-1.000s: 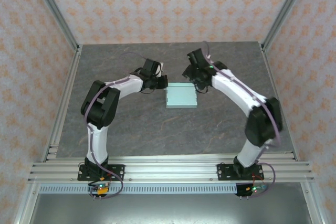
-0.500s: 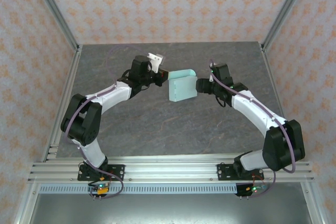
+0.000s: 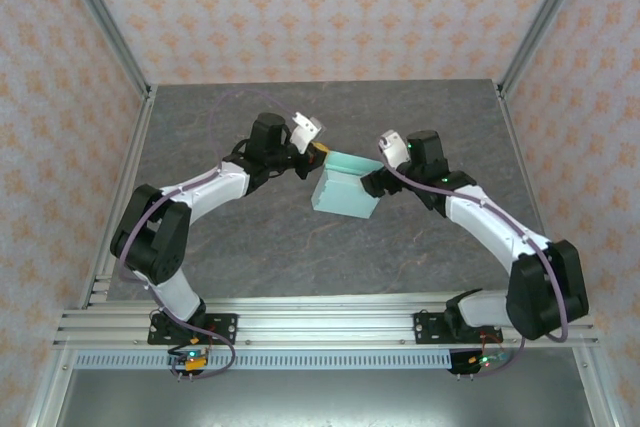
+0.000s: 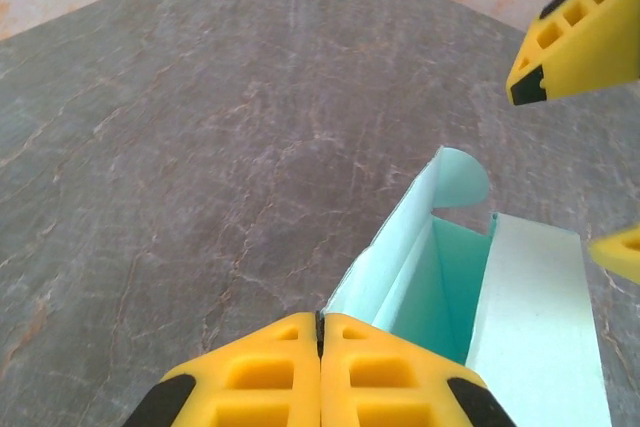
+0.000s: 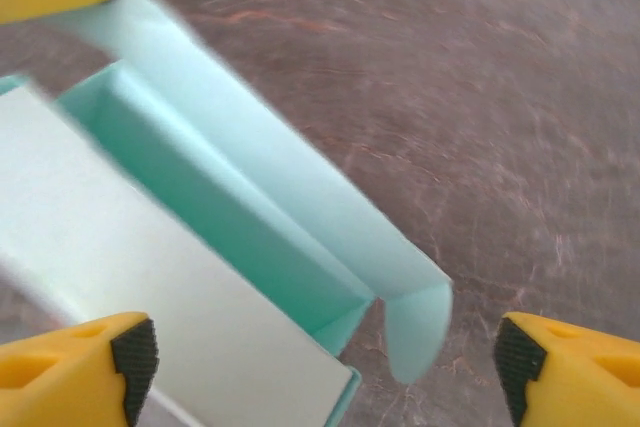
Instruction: Fold the paper box
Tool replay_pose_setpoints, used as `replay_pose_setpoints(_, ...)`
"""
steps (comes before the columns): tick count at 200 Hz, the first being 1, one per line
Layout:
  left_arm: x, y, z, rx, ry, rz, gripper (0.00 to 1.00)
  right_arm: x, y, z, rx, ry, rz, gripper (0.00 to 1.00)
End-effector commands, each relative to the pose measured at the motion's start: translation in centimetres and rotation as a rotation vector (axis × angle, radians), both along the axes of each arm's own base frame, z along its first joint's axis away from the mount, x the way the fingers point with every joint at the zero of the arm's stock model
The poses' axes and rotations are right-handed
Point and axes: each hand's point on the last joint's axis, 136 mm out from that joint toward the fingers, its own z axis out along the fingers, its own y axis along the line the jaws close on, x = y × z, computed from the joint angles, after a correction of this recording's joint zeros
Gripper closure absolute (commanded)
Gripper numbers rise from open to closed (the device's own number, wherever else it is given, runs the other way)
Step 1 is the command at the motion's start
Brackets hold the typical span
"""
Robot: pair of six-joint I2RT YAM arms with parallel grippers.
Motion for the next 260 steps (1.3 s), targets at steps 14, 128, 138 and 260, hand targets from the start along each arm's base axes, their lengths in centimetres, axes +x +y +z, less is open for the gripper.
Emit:
replay_pose_setpoints(14, -1.9, -1.1, 1.1, 0.018, -0.065, -0.126, 0.94, -3.7, 2.1, 0.2, -0.214, -0.133, 0.423, 0.01)
replay_pose_setpoints(128, -4.7, -2.9, 1.3, 0.046, -0.096, -0.249, 0.94, -3.7, 3.5, -1.2, -0.279, -0.064, 0.57, 0.01)
replay_pose_setpoints(138, -4.6, -2.8, 1.1, 0.053, -0.09, -0.242, 0.94, -4.0, 3.5, -1.0, -0.272, -0.049, 0.578, 0.01)
replay_pose_setpoints(260, -2.9, -2.7, -1.3, 0.095, 0.007, -0.173, 0.93, -6.5, 6.7, 0.7, -0.137, -0.167, 0.515, 0.01)
